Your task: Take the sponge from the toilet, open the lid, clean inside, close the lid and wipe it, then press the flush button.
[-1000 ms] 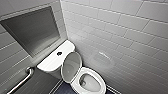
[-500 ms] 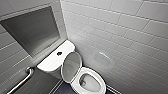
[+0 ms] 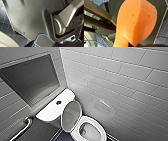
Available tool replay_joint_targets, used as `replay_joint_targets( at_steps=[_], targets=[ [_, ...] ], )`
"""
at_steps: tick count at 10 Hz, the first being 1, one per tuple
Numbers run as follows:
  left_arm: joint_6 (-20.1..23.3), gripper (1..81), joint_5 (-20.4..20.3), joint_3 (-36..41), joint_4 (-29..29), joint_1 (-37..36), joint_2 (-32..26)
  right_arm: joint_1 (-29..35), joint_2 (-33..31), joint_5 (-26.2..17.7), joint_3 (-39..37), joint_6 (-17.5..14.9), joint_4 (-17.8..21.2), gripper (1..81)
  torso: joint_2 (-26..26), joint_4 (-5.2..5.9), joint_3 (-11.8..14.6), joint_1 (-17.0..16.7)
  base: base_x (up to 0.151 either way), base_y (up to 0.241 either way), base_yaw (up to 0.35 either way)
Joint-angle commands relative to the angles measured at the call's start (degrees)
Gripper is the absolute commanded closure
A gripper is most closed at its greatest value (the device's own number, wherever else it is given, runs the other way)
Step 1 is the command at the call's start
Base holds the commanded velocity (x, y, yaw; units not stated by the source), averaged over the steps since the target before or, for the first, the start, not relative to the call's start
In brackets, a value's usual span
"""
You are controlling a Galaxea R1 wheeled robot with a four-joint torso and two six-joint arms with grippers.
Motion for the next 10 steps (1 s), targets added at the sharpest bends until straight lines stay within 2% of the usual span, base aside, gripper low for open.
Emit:
replay_joint_targets(
  at_steps=[1, 8, 10],
  targets=[
    [0.1, 1.0, 4.1, 0.1, 0.2, 0.9, -0.1, -1.4, -0.3, -3.6, 0.3, -0.1, -1.1, 81.1, 0.0, 0.0, 0.0, 0.0, 0.08, 0.0, 0.0],
    [0.1, 1.0, 4.1, 0.1, 0.2, 1.0, -0.2, -1.1, -0.5, -3.4, 0.3, 0.0, -0.7, 81.1, 0.0, 0.0, 0.0, 0.0, 0.086, 0.0, 0.0],
    [0.1, 1.0, 4.1, 0.1, 0.2, 0.9, -0.2, -1.0, -1.0, -2.9, 0.5, 0.2, -0.4, 81.1, 0.1, 0.0, 0.0, 0.0, 0.0, 0.0, 0.0]
  ],
)
